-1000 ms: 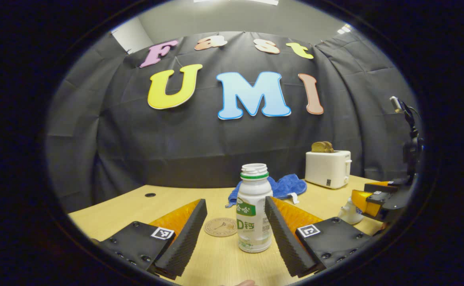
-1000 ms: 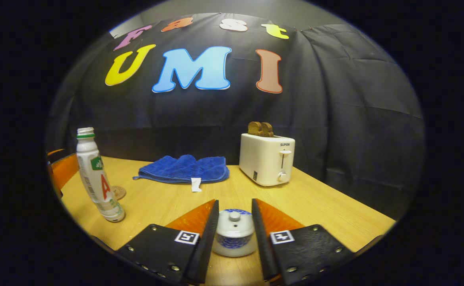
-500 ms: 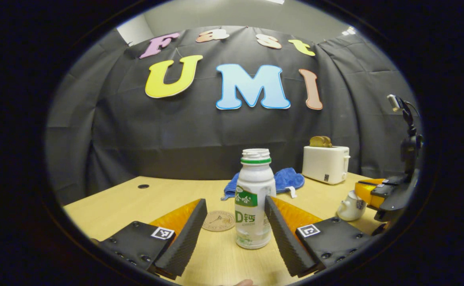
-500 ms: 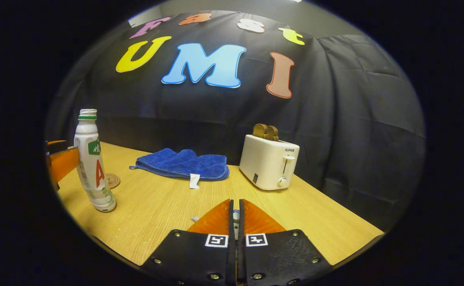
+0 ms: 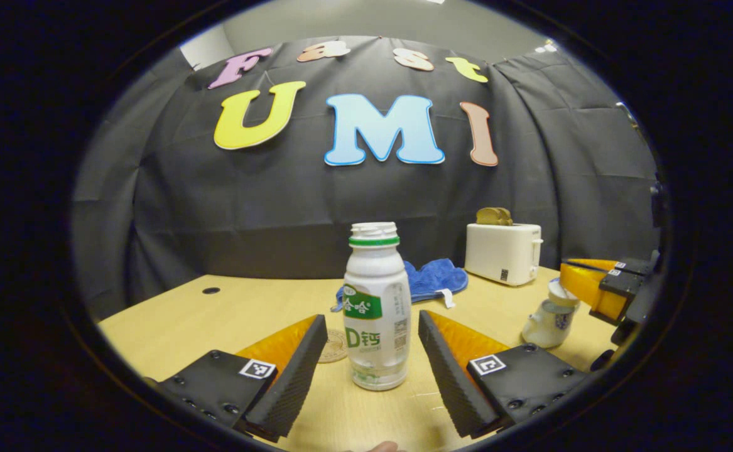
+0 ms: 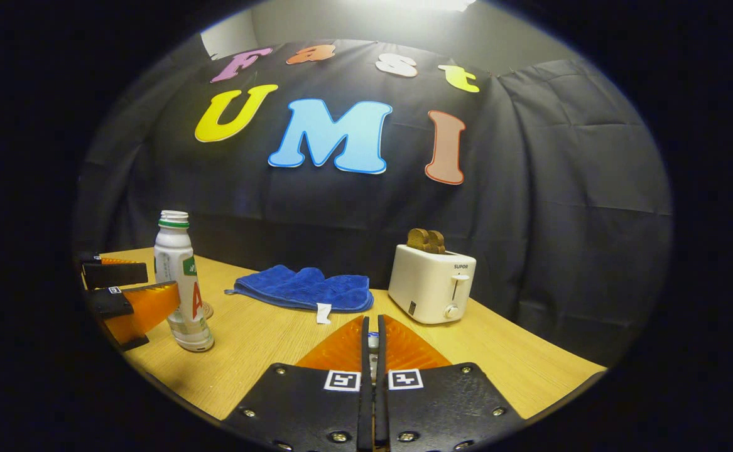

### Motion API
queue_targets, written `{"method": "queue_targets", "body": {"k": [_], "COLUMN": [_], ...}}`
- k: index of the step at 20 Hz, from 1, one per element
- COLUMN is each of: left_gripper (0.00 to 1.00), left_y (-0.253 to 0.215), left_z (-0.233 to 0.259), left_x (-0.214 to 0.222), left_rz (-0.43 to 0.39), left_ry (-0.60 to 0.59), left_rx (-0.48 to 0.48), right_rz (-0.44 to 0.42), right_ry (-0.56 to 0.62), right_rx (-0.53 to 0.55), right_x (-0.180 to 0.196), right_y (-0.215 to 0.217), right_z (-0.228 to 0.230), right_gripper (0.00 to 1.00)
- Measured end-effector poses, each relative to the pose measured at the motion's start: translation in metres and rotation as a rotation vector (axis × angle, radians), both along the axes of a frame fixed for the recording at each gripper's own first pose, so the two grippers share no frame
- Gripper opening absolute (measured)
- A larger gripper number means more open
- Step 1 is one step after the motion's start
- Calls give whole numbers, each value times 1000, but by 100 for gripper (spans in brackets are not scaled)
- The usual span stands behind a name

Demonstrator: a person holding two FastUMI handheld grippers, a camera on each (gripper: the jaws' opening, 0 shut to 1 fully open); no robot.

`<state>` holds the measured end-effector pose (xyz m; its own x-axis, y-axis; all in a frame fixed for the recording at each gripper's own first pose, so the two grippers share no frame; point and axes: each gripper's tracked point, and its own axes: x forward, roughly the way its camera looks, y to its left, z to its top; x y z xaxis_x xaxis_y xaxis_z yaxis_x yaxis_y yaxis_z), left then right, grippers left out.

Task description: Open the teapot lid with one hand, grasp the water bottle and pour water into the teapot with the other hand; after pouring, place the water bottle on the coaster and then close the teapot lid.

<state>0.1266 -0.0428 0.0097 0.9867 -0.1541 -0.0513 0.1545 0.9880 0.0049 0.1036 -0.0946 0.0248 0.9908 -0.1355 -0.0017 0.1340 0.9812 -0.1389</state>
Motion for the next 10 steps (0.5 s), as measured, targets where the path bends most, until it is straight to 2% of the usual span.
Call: {"method": "queue_targets", "body": {"k": [4, 9, 10], "left_gripper": [100, 100, 88], "left_y": [-3, 0, 0], "left_z": [3, -20, -23], "left_x": [24, 57, 55], "left_rz": [42, 65, 67], "left_ry": [-30, 34, 46], "left_rx": [49, 15, 27], "right_rz": [14, 22, 27], "right_ry": [-5, -3, 2], "right_rx": [6, 14, 14], "right_x": [-3, -4, -5], "right_y": [1, 0, 1], "right_z": [2, -1, -3], "right_gripper": [2, 2, 2]}}
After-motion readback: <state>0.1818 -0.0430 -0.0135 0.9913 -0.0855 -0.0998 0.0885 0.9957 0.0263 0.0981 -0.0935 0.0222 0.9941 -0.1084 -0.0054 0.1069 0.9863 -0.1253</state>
